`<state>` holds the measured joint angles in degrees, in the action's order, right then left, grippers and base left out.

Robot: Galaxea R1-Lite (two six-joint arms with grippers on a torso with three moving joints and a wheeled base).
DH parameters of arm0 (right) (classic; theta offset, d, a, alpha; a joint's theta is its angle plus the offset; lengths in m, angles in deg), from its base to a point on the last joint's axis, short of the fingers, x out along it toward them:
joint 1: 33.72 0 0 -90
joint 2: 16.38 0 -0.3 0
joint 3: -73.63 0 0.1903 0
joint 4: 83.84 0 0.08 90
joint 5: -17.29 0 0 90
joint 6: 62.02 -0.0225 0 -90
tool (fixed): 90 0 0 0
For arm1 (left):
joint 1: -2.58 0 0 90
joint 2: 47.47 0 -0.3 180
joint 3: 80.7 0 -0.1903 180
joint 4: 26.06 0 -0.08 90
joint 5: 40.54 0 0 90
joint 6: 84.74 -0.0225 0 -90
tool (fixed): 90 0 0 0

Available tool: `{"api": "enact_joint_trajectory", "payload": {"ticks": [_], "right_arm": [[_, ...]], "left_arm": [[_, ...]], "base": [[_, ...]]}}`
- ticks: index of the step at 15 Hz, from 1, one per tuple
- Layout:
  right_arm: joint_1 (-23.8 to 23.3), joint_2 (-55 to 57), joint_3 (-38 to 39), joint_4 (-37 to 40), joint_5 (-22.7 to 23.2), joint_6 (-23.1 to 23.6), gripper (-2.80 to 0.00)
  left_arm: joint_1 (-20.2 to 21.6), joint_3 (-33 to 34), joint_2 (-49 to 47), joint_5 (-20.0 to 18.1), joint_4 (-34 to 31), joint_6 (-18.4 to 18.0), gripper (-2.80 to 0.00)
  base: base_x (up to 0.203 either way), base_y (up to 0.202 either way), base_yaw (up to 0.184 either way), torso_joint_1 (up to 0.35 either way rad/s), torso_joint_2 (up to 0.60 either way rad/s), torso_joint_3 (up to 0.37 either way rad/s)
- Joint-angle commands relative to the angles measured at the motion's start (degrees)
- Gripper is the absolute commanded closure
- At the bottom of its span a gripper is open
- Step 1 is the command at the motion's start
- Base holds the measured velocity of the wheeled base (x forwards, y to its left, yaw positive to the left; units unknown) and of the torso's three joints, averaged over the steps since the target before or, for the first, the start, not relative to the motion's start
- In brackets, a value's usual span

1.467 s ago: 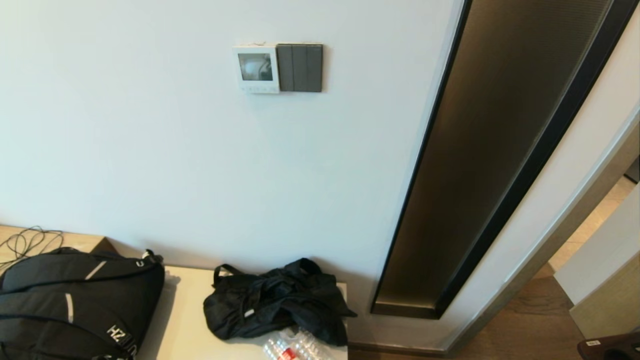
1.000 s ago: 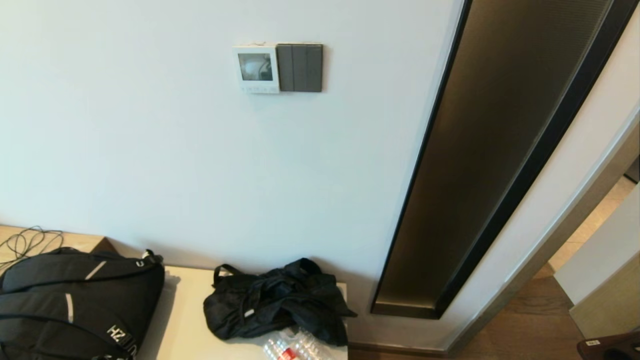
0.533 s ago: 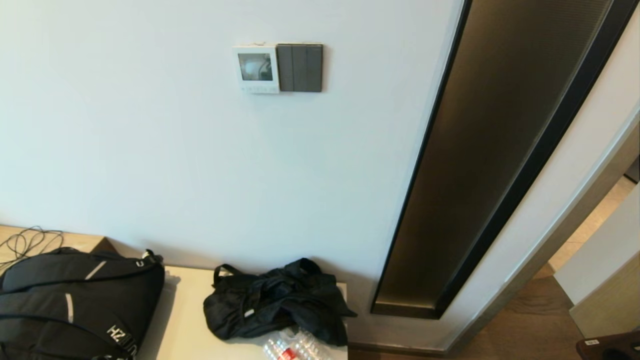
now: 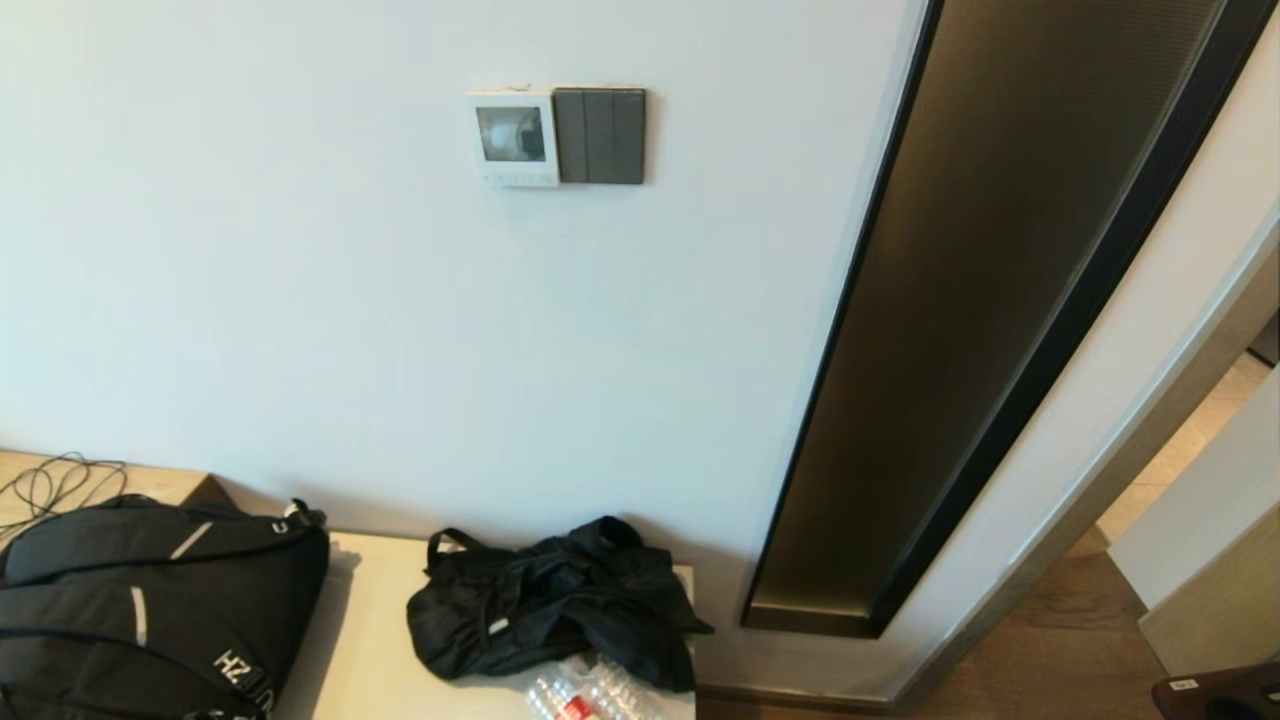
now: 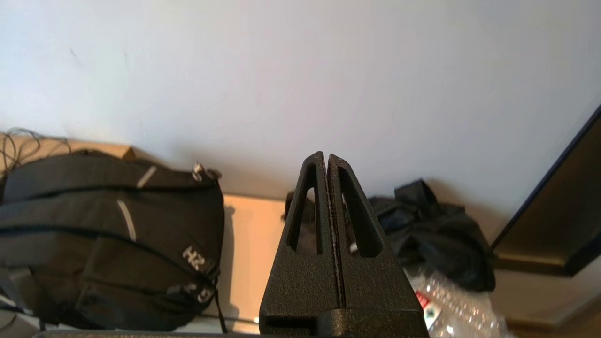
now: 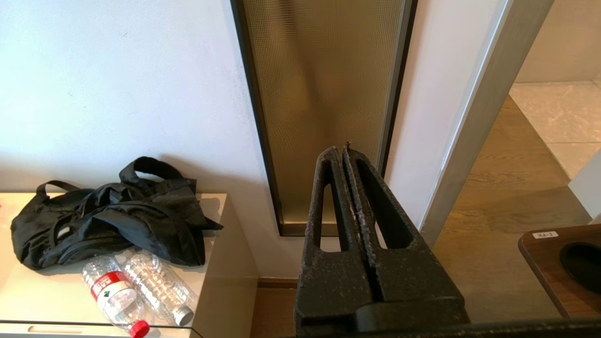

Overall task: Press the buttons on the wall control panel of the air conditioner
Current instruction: Turn on the central air conditioner

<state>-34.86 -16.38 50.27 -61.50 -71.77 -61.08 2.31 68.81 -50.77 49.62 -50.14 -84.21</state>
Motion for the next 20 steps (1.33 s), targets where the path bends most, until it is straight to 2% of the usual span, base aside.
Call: {"api": "enact_joint_trajectory", "payload": {"ticks": [1,8,10,14,16,20], "right_arm": [[0.0,0.09,0.09,-0.03,0.03,0.03,0.0],[0.0,0.09,0.09,-0.03,0.03,0.03,0.0],[0.0,0.09,0.09,-0.03,0.03,0.03,0.0],[0.0,0.09,0.09,-0.03,0.03,0.03,0.0],[0.0,0.09,0.07,-0.03,0.05,0.03,0.0],[0.0,0.09,0.09,-0.03,0.03,0.03,0.0]], "left_arm": [[-0.12,-6.48,-9.61,0.03,1.51,0.21,0.0],[-0.29,-30.06,-45.23,-0.43,17.45,-0.09,0.0],[-1.69,-36.58,-54.85,-0.85,20.81,-0.07,0.0],[-8.5,-48.01,-71.71,-0.14,23.76,0.09,0.0],[-13.4,-53.96,-79.64,0.99,24.64,0.23,0.0],[-21.48,-65.43,-92.87,4.78,30.67,0.15,0.0]], "base": [[0.0,0.0,0.0,0.0,0.0,0.0],[0.0,0.0,0.0,0.0,0.0,0.0],[0.0,0.0,0.0,0.0,0.0,0.0],[0.0,0.0,0.0,0.0,0.0,0.0],[0.0,0.0,0.0,0.0,0.0,0.0],[0.0,0.0,0.0,0.0,0.0,0.0]]}}
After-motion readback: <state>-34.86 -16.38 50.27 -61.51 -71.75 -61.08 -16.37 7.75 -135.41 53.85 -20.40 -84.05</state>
